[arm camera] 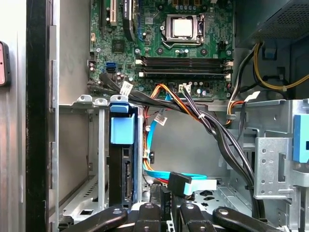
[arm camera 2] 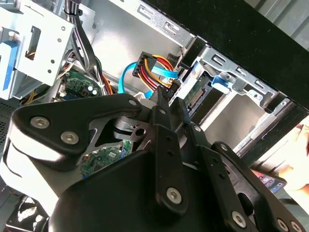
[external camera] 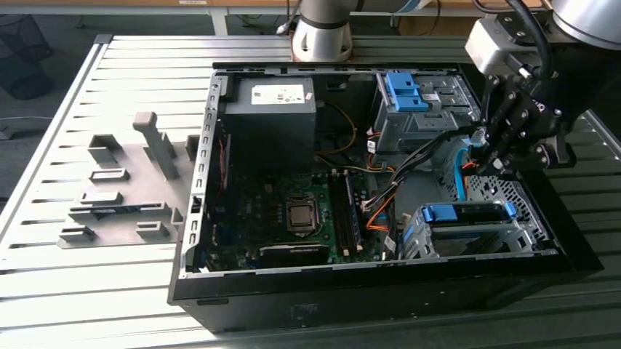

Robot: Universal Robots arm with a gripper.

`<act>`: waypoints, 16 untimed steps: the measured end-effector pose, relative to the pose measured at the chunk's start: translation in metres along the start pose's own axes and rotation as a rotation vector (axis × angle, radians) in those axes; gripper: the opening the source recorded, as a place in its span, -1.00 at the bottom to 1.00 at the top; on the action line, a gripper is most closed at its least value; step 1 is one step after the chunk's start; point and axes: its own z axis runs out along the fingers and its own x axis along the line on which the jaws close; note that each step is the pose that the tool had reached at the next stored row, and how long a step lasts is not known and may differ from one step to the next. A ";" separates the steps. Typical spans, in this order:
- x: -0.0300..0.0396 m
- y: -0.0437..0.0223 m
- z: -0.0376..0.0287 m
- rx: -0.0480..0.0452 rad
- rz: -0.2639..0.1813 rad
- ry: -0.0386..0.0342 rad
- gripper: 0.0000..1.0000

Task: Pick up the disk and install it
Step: 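Insert the first disk wire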

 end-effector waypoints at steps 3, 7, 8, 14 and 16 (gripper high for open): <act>0.0000 -0.0003 0.0034 0.0000 0.000 0.0000 -0.52; 0.0000 -0.0004 0.0041 0.0000 0.000 0.0003 -0.52; 0.0000 -0.0004 0.0042 0.0000 0.000 0.0001 -0.55; 0.0009 -0.0004 0.0042 0.0002 0.028 0.0007 -0.67; 0.0010 -0.0004 0.0043 0.0004 0.052 0.0009 -0.67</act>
